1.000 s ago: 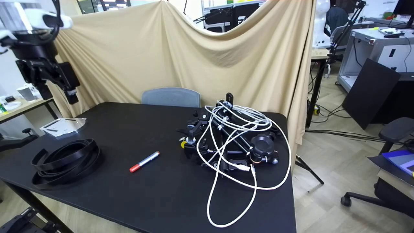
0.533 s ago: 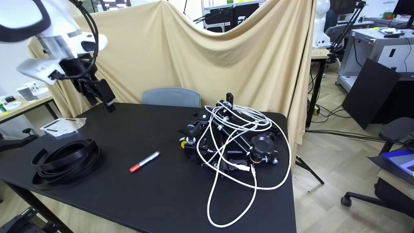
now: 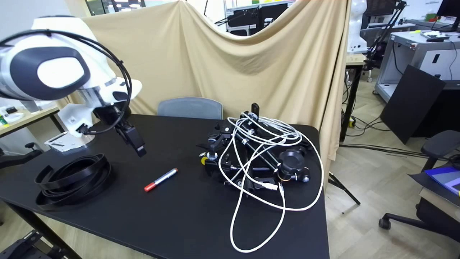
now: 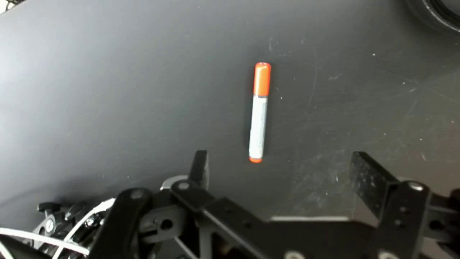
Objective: Move the marker forward
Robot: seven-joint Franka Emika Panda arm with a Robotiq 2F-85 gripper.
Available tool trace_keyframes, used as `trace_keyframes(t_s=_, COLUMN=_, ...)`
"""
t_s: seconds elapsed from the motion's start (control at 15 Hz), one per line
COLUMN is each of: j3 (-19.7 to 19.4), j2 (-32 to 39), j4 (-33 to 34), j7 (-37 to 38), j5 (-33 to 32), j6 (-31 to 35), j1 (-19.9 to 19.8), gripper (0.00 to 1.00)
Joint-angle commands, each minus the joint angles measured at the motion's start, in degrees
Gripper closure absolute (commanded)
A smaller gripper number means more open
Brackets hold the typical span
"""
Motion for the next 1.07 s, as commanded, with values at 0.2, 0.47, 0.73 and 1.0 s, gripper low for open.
trace_keyframes(t_s=0.2, j3=-1.26, j2=3.60, j4=0.04, j7=0.91, j5=-0.25, j6=0.54, j1=0.53, gripper=0.00)
trace_keyframes(t_s=0.47, j3=-1.64, j2=5.63, j4=1.16, j7=0.24, j5=0.23, j6=0.73, j1=0.60, gripper=0.00)
trace_keyframes(t_s=0.73, j3=-2.90, j2=12.55, j4=4.51, j7=-2.36, j5=2.21, j6=0.53, j1=0.96, gripper=0.00)
trace_keyframes(t_s=1.0, j3=-3.59, j2=18.73, j4=7.52, j7=-3.04, j5=2.07, j6=1.24, j1=1.65, gripper=0.00)
